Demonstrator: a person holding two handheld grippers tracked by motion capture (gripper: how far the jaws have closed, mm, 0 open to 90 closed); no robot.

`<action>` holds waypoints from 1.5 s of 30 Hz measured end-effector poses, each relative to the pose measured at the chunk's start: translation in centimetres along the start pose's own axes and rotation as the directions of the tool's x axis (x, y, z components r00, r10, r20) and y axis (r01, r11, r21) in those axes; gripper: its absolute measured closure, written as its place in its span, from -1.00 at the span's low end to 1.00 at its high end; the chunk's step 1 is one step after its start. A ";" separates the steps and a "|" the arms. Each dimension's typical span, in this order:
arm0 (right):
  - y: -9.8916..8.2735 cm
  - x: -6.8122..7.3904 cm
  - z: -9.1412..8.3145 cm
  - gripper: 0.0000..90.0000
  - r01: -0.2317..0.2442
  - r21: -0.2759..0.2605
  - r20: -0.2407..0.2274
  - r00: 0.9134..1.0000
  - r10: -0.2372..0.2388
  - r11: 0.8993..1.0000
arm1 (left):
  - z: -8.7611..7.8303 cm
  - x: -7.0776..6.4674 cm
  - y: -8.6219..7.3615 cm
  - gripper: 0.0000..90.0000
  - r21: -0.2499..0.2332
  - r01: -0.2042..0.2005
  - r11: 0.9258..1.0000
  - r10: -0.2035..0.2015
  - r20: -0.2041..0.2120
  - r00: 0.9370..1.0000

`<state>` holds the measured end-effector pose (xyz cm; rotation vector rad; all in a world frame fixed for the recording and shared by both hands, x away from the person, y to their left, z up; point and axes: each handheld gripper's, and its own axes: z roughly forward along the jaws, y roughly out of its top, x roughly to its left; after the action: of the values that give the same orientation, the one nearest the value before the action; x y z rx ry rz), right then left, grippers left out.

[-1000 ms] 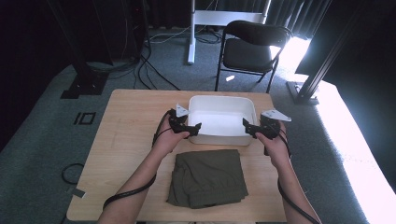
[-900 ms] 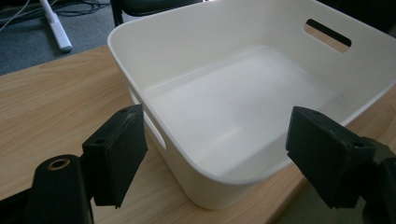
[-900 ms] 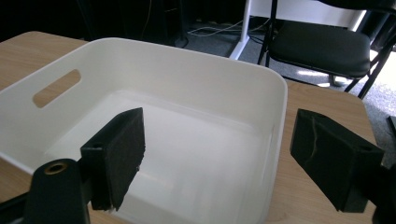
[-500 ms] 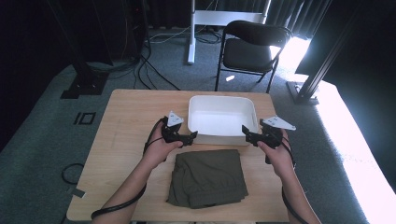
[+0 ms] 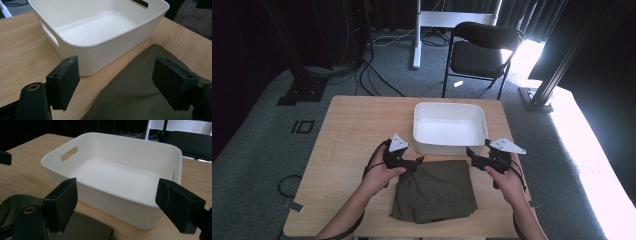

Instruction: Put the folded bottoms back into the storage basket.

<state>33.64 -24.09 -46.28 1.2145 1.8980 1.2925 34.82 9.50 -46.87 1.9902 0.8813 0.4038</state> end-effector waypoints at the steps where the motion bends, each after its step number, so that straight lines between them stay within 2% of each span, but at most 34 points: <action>1: -0.2 0.2 -0.1 -0.60 -0.002 0.003 -0.008 1.000 0.002 1.000 | -0.1 -0.1 -0.1 -0.48 0.004 -0.001 1.000 0.001 0.005 1.000; 9: -1.9 1.8 -0.3 -0.60 0.020 0.025 -0.047 0.999 -0.019 0.999 | -0.8 -0.8 -1.3 -0.53 0.008 0.005 1.000 -0.005 0.024 1.000; 14: -3.1 2.2 -0.4 -0.60 0.020 0.044 -0.056 0.998 -0.017 0.999 | -1.3 -1.0 -2.7 -0.54 0.030 0.001 1.000 -0.002 0.030 1.000; 24: -5.7 3.0 0.1 -0.63 0.009 0.100 -0.063 0.998 -0.002 0.995 | -2.0 -1.5 -5.2 -0.59 0.072 0.047 0.996 -0.050 0.039 0.998; 37: -8.5 3.2 0.6 -0.64 -0.018 0.182 -0.056 0.998 0.029 0.983 | -1.1 -2.7 -7.6 -0.65 0.166 0.060 0.984 -0.064 0.020 0.998; 40: -9.1 3.0 0.9 -0.64 -0.022 0.204 -0.050 0.998 0.033 0.979 | -0.9 -2.8 -8.2 -0.65 0.192 0.065 0.979 -0.068 0.012 0.998; 45: -9.4 2.9 1.2 -0.68 -0.035 0.234 -0.069 0.996 0.052 0.972 | -0.5 -2.7 -9.2 -0.65 0.229 0.071 0.971 -0.073 -0.001 0.997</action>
<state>29.82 -22.27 -55.24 1.3469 2.1361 1.1771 28.72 11.03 -54.14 2.1598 1.0310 0.2619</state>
